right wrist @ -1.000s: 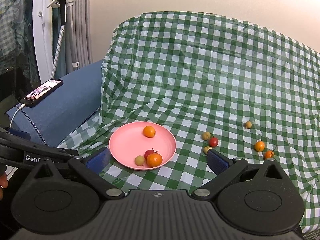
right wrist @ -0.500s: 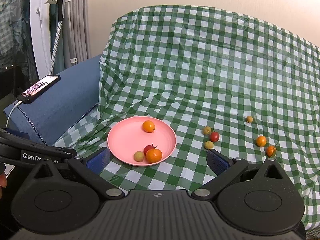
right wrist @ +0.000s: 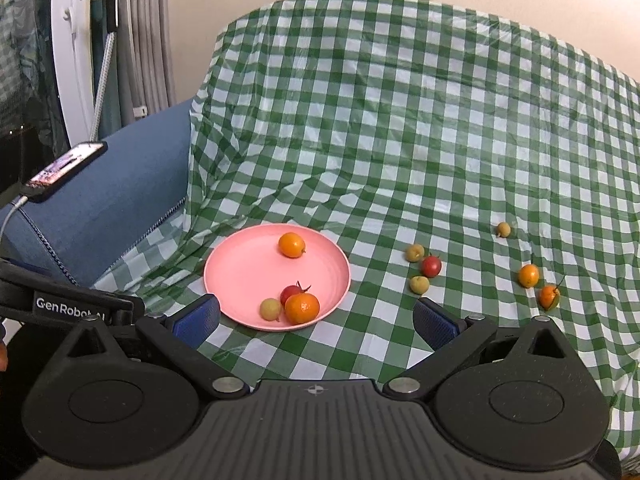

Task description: Organize fruits

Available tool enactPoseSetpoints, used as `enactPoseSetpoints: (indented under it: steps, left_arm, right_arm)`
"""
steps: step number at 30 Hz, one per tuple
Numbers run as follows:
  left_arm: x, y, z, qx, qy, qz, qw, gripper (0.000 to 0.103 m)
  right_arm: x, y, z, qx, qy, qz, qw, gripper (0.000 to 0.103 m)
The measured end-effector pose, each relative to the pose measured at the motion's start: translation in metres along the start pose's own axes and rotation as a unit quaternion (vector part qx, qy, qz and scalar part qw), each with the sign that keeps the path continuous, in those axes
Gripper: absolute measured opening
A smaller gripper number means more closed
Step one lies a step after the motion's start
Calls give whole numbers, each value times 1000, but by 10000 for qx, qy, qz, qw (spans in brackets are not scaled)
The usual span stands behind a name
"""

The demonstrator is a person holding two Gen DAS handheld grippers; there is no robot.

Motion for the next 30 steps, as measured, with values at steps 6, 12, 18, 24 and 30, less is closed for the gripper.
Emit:
enactPoseSetpoints:
  steps: [6,12,18,24,30]
  left_arm:
    - [4,17,-24,-115,-48,13,9999,103]
    - [25,44,-53,-98,-58,-290,9995,103]
    - [45,63,-76,-164,-248,-485,9984,103]
    - [59,80,-81,5,-346,-658,9972,103]
    - [72,91,-78,190,-301,-833,9959,103]
  right_arm:
    - [8,5,-24,-94,-27,-53,9999,102]
    - [22,8,-57,-459,-140,-307,9984,102]
    - [35,11,-81,-688,-271,-439,9963,102]
    - [46,16,-93,-726,-271,-606,9952,102]
    - [67,13,-102,-842,-455,-903,9913,102]
Point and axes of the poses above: each gripper's, at about its wrist camera, not at the fingertips, and z roughly against the way its jaws point, x to its right, y to its top, the point moved 7 cm from there along -z, roughly the way its jaws point, and after that the axes turned 10 degrees about -x, right-handed, at the moved point
